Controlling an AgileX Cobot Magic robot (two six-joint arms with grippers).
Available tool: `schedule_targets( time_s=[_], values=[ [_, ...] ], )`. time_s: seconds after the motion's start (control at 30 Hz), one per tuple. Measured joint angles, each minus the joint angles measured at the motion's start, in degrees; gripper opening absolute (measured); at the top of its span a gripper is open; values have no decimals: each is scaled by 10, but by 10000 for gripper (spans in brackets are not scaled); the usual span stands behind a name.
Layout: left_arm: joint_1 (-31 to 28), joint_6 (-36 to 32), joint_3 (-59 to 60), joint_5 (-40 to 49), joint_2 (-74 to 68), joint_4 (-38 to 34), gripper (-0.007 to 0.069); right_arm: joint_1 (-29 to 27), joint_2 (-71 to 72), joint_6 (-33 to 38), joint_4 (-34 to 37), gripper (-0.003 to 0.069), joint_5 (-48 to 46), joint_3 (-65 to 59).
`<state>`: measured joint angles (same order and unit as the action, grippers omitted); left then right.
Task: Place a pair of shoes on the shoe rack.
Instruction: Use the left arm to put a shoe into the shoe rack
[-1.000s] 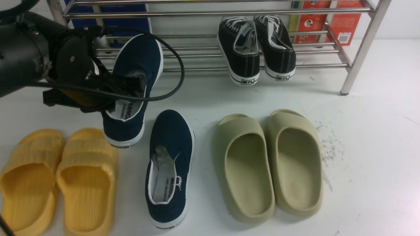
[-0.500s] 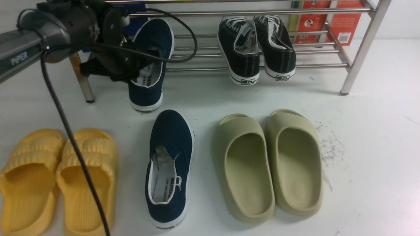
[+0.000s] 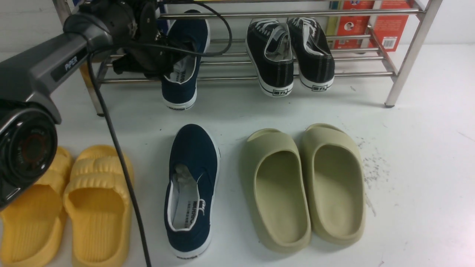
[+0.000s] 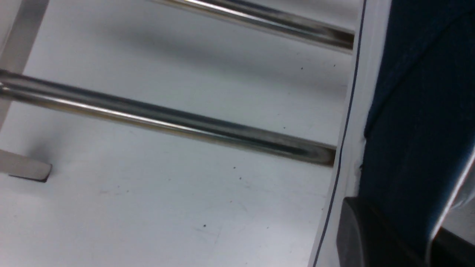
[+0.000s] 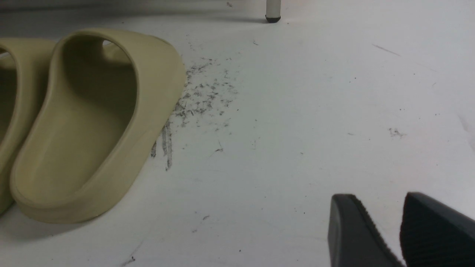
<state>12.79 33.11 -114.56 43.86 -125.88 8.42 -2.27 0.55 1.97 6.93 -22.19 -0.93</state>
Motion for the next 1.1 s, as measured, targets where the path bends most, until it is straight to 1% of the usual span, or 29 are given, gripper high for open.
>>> schedule_targets(
  time_s=[0.27, 0.63, 0.73, 0.83, 0.87, 0.97, 1.0, 1.1],
  values=[
    [0, 43, -15, 3, -8, 2, 17, 0, 0, 0, 0, 239, 0, 0],
    [0, 46, -15, -11, -8, 2, 26, 0, 0, 0, 0, 239, 0, 0],
    [0, 46, -15, -13, -8, 2, 66, 0, 0, 0, 0, 239, 0, 0],
    [0, 46, -17, -24, -8, 4, 125, 0, 0, 0, 0, 239, 0, 0],
    [0, 46, -18, -25, -8, 4, 129, 0, 0, 0, 0, 239, 0, 0],
    [0, 46, -20, -28, 4, 4, 207, 0, 0, 0, 0, 239, 0, 0],
    [0, 46, -20, -28, 4, 4, 207, 0, 0, 0, 0, 239, 0, 0],
    [0, 46, -22, -15, 19, 4, 252, 0, 0, 0, 0, 239, 0, 0]
  ],
)
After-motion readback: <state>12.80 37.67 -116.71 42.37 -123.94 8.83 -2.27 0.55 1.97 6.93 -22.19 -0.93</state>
